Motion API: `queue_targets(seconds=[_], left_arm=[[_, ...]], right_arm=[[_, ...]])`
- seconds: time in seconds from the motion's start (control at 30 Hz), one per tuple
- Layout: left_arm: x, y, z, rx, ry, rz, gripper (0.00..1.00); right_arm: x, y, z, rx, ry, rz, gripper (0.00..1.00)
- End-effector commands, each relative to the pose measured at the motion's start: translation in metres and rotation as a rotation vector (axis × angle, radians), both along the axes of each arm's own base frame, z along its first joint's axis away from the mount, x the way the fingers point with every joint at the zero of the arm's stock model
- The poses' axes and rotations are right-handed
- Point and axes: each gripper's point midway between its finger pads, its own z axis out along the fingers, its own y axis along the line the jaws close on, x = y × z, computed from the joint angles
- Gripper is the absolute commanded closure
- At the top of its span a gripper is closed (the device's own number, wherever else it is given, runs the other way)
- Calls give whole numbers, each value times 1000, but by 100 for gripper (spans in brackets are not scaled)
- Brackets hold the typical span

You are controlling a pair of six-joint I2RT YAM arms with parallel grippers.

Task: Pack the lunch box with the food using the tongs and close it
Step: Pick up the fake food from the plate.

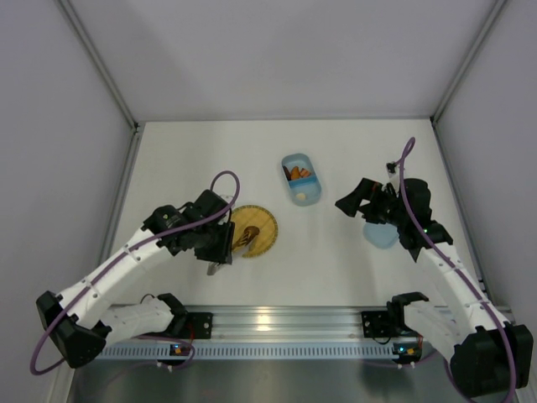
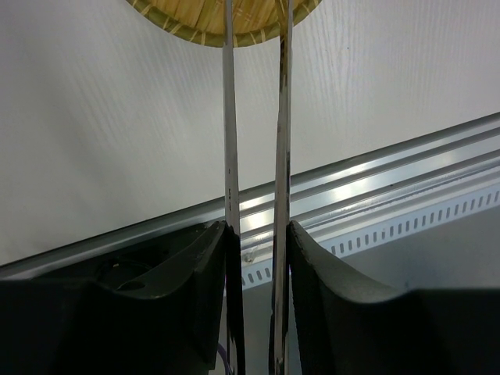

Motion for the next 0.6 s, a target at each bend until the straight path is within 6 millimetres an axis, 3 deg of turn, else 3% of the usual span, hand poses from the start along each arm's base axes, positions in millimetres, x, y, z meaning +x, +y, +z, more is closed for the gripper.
queue_targets(seconds=[0.0,0.37,0.57], left_arm=[[4,-5,-1,-14,-9,-12,60],[5,-5,5,-18,-22,-6,69],[10,-10,20,-51,-56,-7,71]], right_arm=[[5,6,19,17,-82,17,1],[7,6,19,21,-80,17,1],[7,7,21,23,-83,18,0]])
